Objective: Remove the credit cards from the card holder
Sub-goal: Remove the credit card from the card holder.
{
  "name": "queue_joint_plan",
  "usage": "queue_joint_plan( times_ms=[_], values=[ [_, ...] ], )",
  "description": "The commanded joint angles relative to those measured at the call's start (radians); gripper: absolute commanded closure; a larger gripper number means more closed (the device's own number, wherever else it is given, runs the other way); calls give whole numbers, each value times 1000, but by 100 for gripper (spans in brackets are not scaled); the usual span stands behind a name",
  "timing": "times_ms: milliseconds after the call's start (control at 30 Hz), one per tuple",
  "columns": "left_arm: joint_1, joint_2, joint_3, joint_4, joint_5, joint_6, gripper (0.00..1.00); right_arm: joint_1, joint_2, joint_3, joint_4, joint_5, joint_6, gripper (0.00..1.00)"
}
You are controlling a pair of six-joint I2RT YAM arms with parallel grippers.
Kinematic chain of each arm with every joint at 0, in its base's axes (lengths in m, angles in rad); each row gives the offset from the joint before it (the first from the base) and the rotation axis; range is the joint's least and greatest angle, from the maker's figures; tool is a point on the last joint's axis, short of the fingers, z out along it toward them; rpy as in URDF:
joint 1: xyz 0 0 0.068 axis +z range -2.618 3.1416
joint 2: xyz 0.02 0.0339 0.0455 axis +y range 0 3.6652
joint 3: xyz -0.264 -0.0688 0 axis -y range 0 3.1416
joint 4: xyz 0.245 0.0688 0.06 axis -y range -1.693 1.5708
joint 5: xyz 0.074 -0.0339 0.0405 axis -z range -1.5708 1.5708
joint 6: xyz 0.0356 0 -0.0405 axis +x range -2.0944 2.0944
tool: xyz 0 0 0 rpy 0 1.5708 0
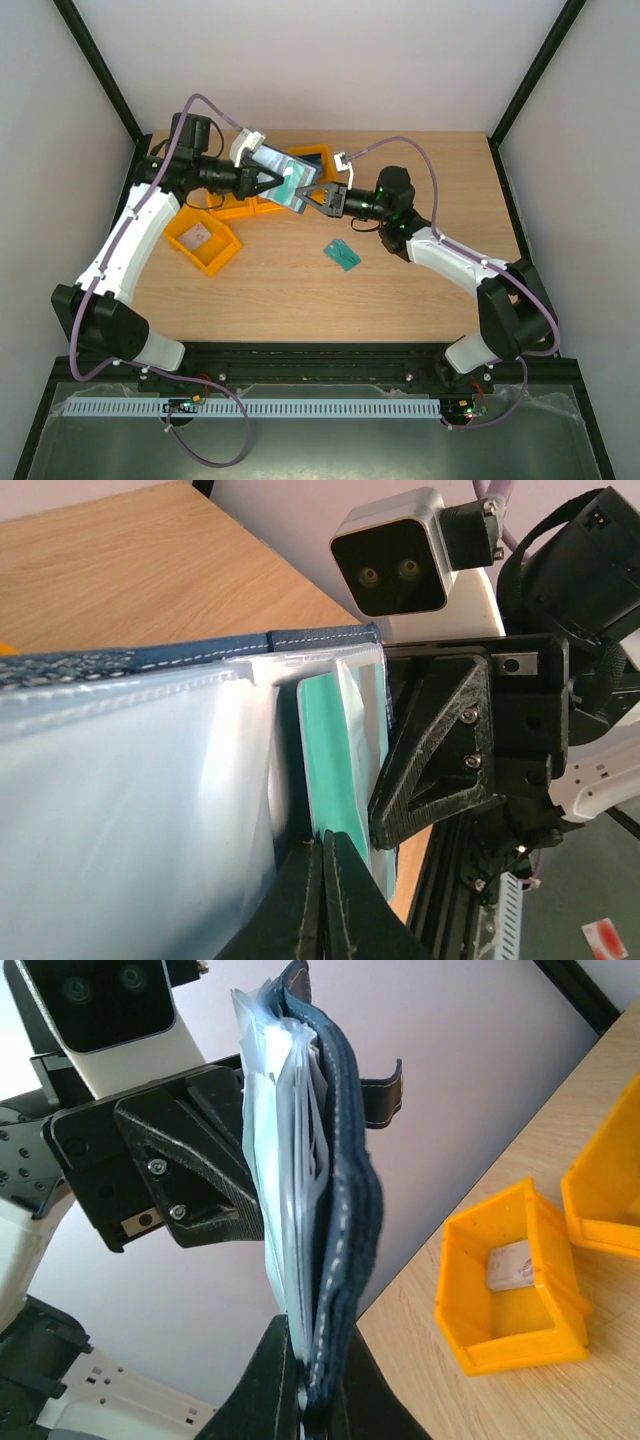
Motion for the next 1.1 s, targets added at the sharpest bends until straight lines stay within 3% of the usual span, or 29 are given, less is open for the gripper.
queue_joint_plan(
  times_ms=[0, 67, 233, 333, 633, 667, 733, 767, 933, 1067],
  values=[
    [-31, -3, -56, -16, 202, -34, 98, 43, -17, 46, 150, -17, 6, 98],
    [-35, 0, -90, 18, 245, -63, 98, 47, -9, 54, 174, -28, 24, 98],
    [-72, 11, -90, 21, 253, -45, 81, 58, 21, 77, 196, -49, 41, 98],
    [-81, 22, -89, 15, 268, -34, 77, 65, 29, 78, 221, -59, 51, 98],
    [-126, 44, -77, 48, 274, -52, 78, 90, 36, 94, 230, -93, 40, 98],
    [-133, 45, -81, 48, 269, -49, 79, 90, 32, 93, 230, -85, 34, 98],
    [-139, 44, -93, 48, 253, -52, 96, 90, 23, 94, 224, -71, 28, 98],
    [-139, 43, -96, 47, 241, -53, 98, 90, 21, 96, 213, -65, 21, 98],
    [-112, 20, -84, -10, 222, 24, 98, 80, -7, 78, 181, -49, -3, 98],
    [-31, -4, -89, 10, 173, 9, 98, 53, -57, 31, 132, 0, -33, 89]
  ],
)
